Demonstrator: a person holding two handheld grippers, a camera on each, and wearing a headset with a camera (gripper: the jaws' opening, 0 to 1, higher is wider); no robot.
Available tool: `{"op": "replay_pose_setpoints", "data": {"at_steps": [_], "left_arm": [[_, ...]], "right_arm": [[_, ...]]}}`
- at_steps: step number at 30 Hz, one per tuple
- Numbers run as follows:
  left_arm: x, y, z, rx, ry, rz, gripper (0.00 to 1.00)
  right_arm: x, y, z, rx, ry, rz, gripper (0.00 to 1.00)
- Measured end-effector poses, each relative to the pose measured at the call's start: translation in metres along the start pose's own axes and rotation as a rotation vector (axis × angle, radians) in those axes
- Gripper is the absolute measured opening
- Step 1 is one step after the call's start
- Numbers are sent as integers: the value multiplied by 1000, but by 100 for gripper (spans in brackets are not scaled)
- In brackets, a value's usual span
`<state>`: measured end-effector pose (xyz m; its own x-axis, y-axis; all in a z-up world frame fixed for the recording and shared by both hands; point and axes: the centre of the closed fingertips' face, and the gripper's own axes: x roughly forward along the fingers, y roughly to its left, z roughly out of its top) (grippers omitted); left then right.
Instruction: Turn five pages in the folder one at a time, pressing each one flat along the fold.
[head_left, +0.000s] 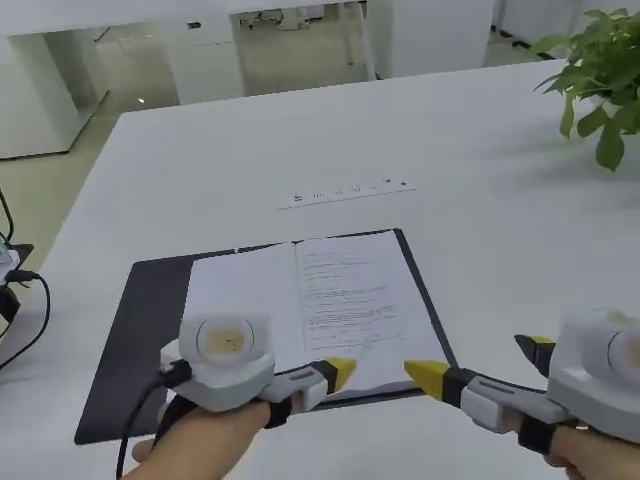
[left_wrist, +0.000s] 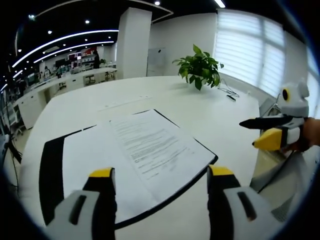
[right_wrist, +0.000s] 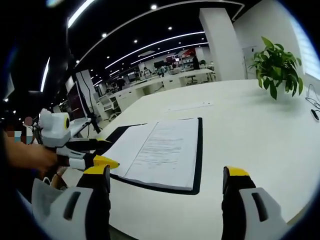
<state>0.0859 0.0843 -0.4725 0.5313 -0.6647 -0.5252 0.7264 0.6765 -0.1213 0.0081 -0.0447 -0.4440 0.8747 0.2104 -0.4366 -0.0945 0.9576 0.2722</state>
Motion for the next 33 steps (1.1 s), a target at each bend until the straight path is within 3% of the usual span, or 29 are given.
{"op": "replay_pose_setpoints", "data": {"at_steps": [17, 27, 31, 33], "left_arm": [[63, -33, -14, 9, 21, -43, 68], [93, -42, -26, -8, 21, -24, 66], [98, -42, -31, 40, 5, 0, 62], [100, -39, -35, 118, 4, 20, 61]], "right_arm": [[11, -11, -5, 11, 25, 0, 91], [17, -13, -5, 22, 37, 12, 91], [20, -15, -7, 33, 44, 12, 90], [22, -16, -10, 33, 51, 13, 90]]}}
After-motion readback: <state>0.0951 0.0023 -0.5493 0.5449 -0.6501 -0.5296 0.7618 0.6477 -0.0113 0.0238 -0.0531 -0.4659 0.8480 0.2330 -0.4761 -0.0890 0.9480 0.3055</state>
